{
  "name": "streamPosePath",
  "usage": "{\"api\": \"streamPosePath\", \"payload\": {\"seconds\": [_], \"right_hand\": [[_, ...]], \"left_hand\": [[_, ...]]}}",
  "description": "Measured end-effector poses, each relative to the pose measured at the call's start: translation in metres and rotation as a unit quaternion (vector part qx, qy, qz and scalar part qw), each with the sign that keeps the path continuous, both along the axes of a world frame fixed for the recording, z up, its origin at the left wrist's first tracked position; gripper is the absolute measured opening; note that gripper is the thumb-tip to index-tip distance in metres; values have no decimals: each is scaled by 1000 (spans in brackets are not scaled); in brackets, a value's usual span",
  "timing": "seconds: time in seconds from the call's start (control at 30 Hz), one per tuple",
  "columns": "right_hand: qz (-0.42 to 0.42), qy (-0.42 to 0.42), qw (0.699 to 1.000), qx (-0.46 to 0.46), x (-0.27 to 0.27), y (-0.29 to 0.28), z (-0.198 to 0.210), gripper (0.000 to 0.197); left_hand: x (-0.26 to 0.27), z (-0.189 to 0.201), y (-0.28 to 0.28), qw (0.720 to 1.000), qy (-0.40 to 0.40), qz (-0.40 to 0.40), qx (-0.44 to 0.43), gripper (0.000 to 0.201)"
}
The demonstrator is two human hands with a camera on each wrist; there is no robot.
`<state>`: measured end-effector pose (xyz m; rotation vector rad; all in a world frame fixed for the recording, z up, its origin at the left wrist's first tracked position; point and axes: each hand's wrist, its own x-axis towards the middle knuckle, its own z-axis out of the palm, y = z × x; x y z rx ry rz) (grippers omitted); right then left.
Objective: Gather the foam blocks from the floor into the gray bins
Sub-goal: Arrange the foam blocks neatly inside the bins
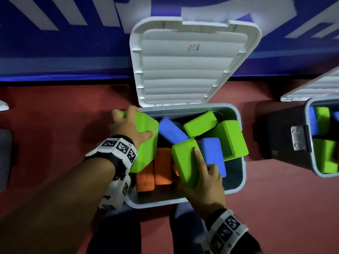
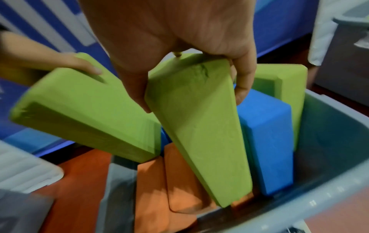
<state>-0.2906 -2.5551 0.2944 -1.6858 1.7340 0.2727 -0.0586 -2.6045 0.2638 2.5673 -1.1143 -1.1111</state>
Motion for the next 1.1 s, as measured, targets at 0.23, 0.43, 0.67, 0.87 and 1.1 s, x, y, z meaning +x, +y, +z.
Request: {"api": "streamPosePath", "payload": {"seconds": [0.23, 0.43, 0.67, 0.87, 1.1], "right_hand": [[-50, -64, 991, -106, 41, -8, 36, 111], [-79, -136, 984, 78, 85, -20, -5, 102], [-414, -496, 747, 160, 45, -9, -30, 62], [-253, 114, 959, -62, -48, -31, -66, 75], [-163, 38, 967, 190, -78, -60, -117, 122]], "left_hand": [[-26, 5, -8, 1000, -14, -11, -16, 67], [-23, 11, -10, 996, 50, 71, 9, 68], [-17, 2, -1, 1000, 7, 25, 7, 100], [-25, -2, -16, 1000, 3, 15, -9, 90], [-16, -12, -20, 999, 8, 26, -33, 85]]}}
